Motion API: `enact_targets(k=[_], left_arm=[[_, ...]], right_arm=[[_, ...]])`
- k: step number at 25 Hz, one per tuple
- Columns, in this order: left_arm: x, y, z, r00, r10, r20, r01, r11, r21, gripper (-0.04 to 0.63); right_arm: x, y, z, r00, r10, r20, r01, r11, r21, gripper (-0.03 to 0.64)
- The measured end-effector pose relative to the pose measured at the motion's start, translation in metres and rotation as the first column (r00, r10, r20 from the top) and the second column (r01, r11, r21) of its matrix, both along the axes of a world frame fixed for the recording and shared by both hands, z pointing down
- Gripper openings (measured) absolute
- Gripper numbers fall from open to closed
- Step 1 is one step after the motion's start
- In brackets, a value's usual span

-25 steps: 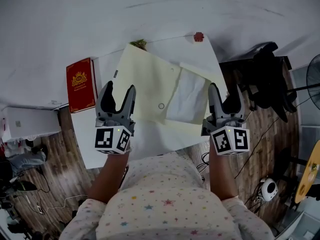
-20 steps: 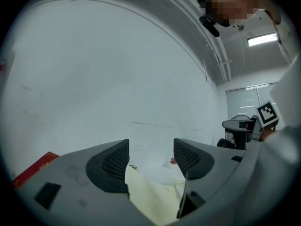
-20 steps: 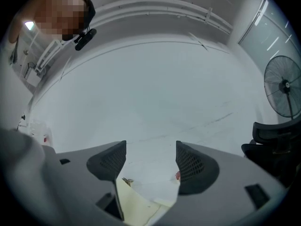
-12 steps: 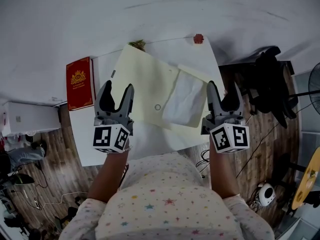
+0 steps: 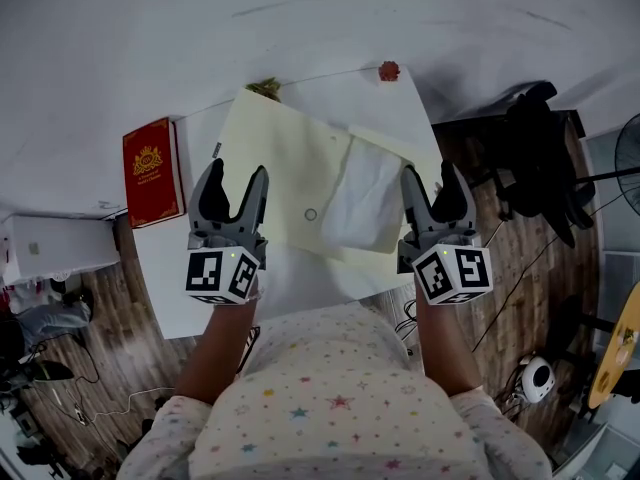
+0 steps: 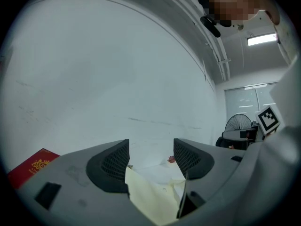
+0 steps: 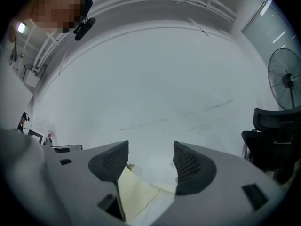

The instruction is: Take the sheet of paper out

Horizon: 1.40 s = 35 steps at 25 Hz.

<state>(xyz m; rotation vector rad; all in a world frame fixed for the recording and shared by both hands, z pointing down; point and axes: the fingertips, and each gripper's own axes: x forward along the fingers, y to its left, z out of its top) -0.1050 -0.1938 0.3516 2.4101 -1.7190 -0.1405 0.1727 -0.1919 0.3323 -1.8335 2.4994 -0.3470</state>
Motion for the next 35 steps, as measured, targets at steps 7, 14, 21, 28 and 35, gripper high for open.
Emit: enact_targets(k=[7, 14, 21, 28, 35], left_arm=[[0.001, -0.004, 0.017, 1.000, 0.012, 0.003, -0.012, 0.999, -0.032, 0.275], [0.001, -0.008, 0.036, 1.000, 0.022, 0.003, -0.021, 0.997, -0.068, 0.275], [0.005, -0.011, 0.059, 0.999, 0.038, -0.013, -0.039, 0.993, -0.113, 0.275], [0.008, -0.015, 0.076, 0.999, 0.053, -0.006, -0.053, 0.988, -0.147, 0.275], [0.010, -0.016, 0.087, 0.998, 0.062, -0.005, -0.061, 0.983, -0.171, 0.275]], right_arm=[[-0.003, -0.005, 0.028, 1.000, 0.012, 0.008, -0.012, 0.998, -0.065, 0.276], [-0.007, -0.013, 0.068, 0.999, 0.033, 0.032, -0.028, 0.987, -0.157, 0.266], [-0.008, -0.020, 0.101, 0.998, 0.053, 0.033, -0.044, 0.973, -0.228, 0.262], [-0.010, -0.023, 0.118, 0.998, 0.055, 0.010, -0.051, 0.963, -0.263, 0.263], [-0.009, -0.025, 0.137, 0.998, 0.057, -0.007, -0.057, 0.950, -0.308, 0.262]])
